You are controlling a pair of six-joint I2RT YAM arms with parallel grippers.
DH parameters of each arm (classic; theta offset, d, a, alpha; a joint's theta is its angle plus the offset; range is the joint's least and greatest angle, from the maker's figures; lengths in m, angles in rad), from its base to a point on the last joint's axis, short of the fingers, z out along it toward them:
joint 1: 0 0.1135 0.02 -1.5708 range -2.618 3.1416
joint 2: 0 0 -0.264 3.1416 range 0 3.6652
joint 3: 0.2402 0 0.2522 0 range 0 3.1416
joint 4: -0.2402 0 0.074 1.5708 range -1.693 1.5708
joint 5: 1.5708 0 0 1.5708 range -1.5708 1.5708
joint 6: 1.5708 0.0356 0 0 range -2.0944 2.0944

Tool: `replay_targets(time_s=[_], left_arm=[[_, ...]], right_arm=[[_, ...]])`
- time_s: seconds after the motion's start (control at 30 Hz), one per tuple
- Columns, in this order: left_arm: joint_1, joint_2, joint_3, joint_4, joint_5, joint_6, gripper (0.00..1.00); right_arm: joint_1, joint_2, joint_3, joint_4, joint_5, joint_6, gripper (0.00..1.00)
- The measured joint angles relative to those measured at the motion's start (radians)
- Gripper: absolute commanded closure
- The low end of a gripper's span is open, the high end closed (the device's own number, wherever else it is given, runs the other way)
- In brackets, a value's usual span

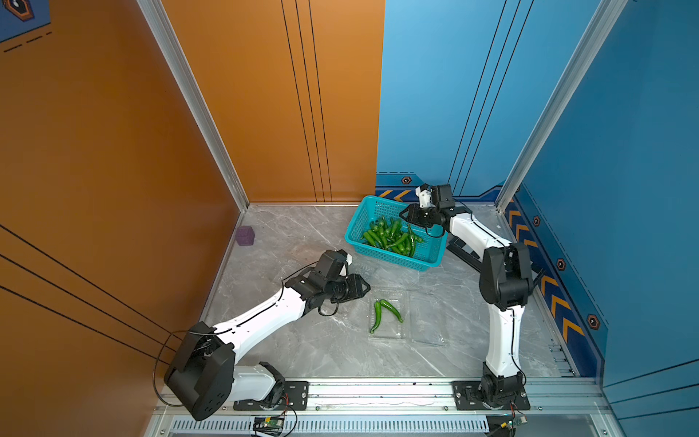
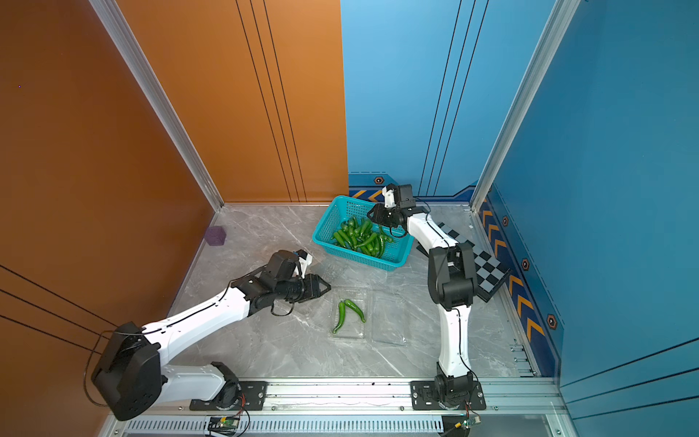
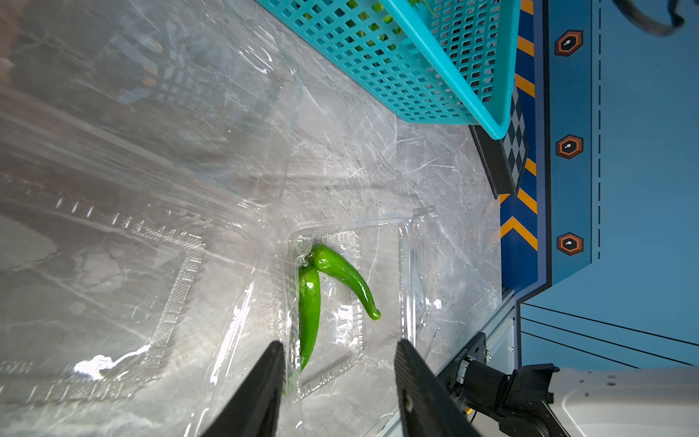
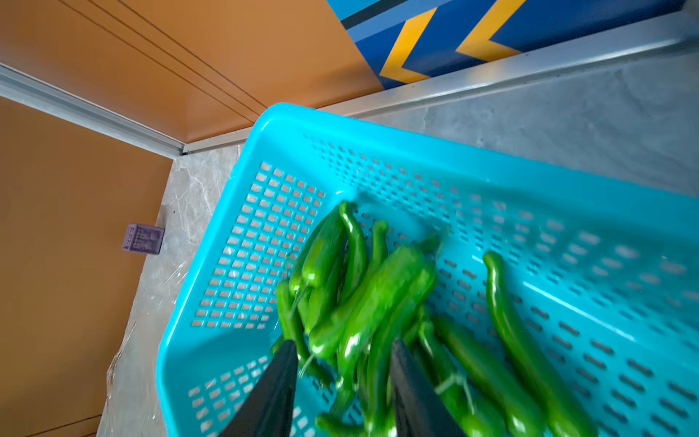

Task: Take small green peppers out of containers
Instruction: Place the green pepper in the basket, then pick up the green pepper from the packing box.

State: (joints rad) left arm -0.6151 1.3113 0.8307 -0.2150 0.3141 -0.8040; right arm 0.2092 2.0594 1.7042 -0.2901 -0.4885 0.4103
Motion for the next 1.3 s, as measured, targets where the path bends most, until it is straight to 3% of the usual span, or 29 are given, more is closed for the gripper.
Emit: replay_targets(time_s=[0.23, 0.4, 0.6, 0.73, 1.3], left_arm=[[0.006, -0.02, -0.006, 0.0, 0.0, 0.0, 0.5], [0.014, -0.02, -0.01, 0.0, 0.0, 0.003, 0.5], [0.018, -0.027, -0.013, -0.003, 0.0, 0.005, 0.49], [0.019, -0.028, -0.014, -0.004, 0.0, 0.011, 0.49], [0.019, -0.027, -0.019, -0.007, 0.0, 0.015, 0.49]], right_arm=[[0.141, -0.52, -0.385, -0.032, 0.075, -0.075, 0.56], [0.322, -0.699, -0.602, -0.051, 0.154, -0.085, 0.57], [0.491, -0.686, -0.783, -0.119, 0.282, -0.08, 0.58], [0.55, -0.652, -0.804, -0.14, 0.333, -0.077, 0.59], [0.585, -0.431, -0.73, -0.151, 0.413, -0.127, 0.55]])
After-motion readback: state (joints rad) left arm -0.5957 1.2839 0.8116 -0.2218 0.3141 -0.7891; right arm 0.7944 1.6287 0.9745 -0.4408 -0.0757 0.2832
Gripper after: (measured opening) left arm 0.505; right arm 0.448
